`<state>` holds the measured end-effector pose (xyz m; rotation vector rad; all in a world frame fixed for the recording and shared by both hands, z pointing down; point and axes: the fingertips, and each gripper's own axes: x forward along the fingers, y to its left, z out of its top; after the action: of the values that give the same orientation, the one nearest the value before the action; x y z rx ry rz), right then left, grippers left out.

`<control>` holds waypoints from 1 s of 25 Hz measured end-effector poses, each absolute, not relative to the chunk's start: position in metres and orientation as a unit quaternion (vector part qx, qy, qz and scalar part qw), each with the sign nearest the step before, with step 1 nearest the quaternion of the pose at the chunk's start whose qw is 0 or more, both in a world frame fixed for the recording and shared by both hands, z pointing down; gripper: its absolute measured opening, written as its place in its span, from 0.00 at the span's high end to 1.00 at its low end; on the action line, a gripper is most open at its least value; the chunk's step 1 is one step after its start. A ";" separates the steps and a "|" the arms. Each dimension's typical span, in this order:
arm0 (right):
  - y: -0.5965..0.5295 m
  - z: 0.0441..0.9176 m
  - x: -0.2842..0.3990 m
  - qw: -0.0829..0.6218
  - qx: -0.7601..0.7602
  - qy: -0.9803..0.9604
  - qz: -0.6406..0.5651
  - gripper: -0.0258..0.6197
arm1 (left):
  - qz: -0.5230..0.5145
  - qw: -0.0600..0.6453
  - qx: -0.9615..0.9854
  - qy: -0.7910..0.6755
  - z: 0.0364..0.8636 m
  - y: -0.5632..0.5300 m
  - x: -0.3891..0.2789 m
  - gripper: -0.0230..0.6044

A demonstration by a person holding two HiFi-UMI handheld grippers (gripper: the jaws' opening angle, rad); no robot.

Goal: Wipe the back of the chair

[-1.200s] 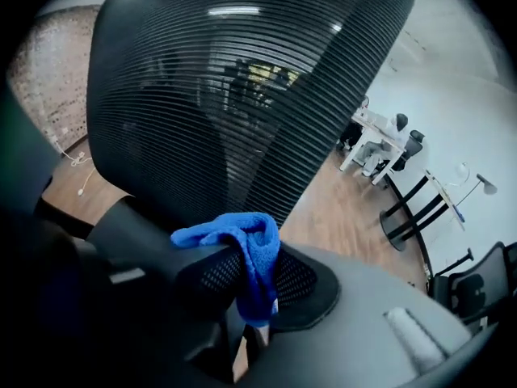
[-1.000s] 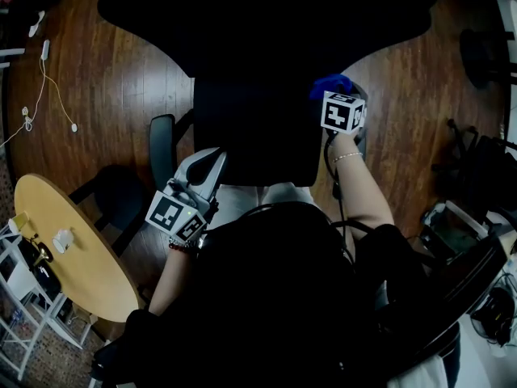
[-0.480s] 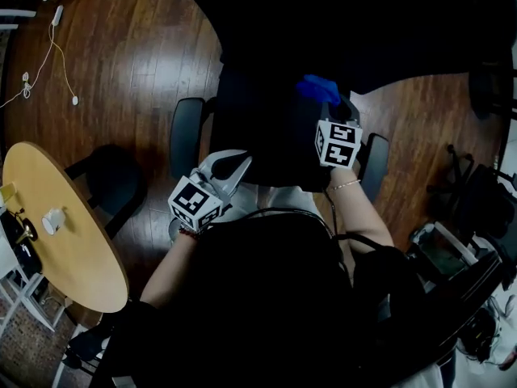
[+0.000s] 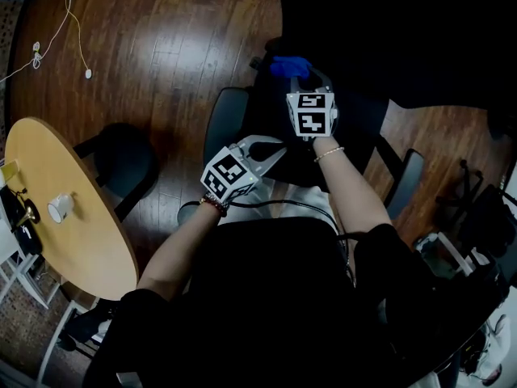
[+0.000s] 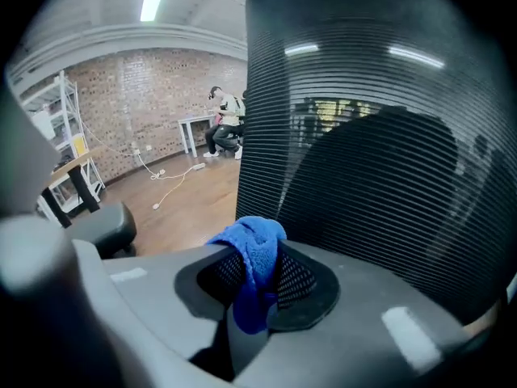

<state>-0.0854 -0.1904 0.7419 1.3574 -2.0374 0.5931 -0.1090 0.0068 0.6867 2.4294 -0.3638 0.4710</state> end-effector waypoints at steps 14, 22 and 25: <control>-0.175 0.772 0.060 0.327 0.643 -0.624 0.300 0.84 | 0.162 0.351 0.910 -0.150 0.686 0.010 -0.131 0.96; -0.129 0.781 0.191 0.312 0.721 -0.511 0.348 0.84 | 0.174 0.372 0.885 -0.218 0.692 -0.001 -0.137 0.96; -0.103 0.784 0.240 0.341 0.746 -0.452 0.351 0.84 | 0.170 0.372 0.879 -0.245 0.686 -0.002 -0.136 0.96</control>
<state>0.2396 -0.1034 0.7840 1.9418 -1.1759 0.9124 -0.1363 -0.0021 0.6863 2.2528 -0.6285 0.4366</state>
